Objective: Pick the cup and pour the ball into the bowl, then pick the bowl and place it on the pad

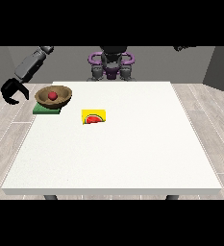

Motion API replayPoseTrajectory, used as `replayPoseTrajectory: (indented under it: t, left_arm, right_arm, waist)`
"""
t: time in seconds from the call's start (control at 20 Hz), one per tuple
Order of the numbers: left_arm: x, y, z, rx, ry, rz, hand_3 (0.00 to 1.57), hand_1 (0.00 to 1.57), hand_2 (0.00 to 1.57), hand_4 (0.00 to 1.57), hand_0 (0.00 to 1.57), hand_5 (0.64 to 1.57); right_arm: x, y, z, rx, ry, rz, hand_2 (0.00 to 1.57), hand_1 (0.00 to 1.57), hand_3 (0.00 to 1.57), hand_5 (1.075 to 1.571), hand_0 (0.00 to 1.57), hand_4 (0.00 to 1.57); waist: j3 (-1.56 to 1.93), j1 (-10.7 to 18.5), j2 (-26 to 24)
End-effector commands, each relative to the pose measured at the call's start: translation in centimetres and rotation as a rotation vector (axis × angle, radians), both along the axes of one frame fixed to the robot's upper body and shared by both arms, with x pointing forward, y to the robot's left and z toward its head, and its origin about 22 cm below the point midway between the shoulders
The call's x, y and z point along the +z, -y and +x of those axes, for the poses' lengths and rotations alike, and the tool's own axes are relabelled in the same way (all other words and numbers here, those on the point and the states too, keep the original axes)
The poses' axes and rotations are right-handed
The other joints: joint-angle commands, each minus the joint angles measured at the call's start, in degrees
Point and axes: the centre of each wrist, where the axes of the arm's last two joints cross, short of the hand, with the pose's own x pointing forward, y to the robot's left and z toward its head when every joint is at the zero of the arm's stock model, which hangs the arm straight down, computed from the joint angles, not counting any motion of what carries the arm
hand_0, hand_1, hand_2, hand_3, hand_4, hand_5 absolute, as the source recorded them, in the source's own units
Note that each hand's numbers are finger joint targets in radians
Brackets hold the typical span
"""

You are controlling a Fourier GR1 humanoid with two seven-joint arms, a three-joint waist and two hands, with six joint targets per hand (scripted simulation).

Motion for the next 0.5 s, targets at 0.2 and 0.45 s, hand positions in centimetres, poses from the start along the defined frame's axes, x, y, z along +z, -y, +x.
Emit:
replayPoseTrajectory:
  t: [0.2,0.45]
  left_arm:
    - [-0.7,-0.9,-1.0,-0.027,-0.022,-0.035,0.0,0.0,0.0,0.0,0.0,1.566]
    - [-7.5,-1.2,3.4,0.012,-0.204,-0.033,0.0,0.0,0.0,0.0,0.0,1.566]
  right_arm:
    - [2.9,1.0,0.0,0.031,0.04,0.024,0.3,0.38,0.21,1.432,0.38,0.0]
    - [6.3,-0.1,1.8,0.176,0.013,0.042,0.12,0.38,0.41,1.374,0.38,0.31]
  waist:
    - [-0.07,-1.38,-1.08]
    - [-0.36,-3.66,-11.09]
